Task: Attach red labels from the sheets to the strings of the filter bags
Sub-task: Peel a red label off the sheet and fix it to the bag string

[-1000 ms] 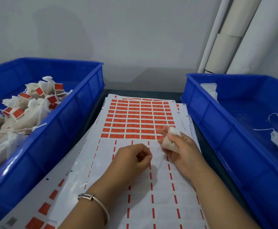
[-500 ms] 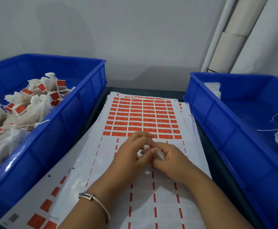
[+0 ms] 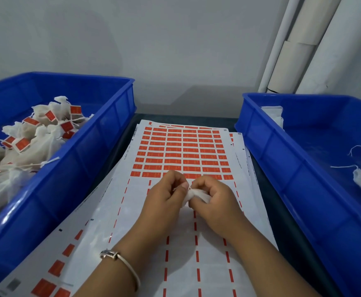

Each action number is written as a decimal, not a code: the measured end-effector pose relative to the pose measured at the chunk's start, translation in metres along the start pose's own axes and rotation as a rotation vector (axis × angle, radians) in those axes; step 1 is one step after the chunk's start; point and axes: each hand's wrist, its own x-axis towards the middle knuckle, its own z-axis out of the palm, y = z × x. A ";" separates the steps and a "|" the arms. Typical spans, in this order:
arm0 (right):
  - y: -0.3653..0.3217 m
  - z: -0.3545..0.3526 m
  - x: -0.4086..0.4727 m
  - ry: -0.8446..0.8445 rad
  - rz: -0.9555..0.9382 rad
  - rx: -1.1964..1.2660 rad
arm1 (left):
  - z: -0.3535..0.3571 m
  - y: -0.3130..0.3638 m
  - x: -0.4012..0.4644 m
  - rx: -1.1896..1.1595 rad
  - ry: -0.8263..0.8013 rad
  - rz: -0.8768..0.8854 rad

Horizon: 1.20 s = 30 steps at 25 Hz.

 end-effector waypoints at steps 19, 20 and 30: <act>0.000 0.007 0.001 0.184 -0.063 -0.136 | -0.001 0.005 0.003 -0.501 -0.068 -0.355; 0.000 0.006 0.001 0.190 -0.035 -0.121 | -0.003 0.004 0.003 -0.478 -0.102 -0.312; -0.006 -0.014 0.004 -0.025 0.432 0.625 | -0.002 -0.001 0.010 -0.260 0.253 -0.265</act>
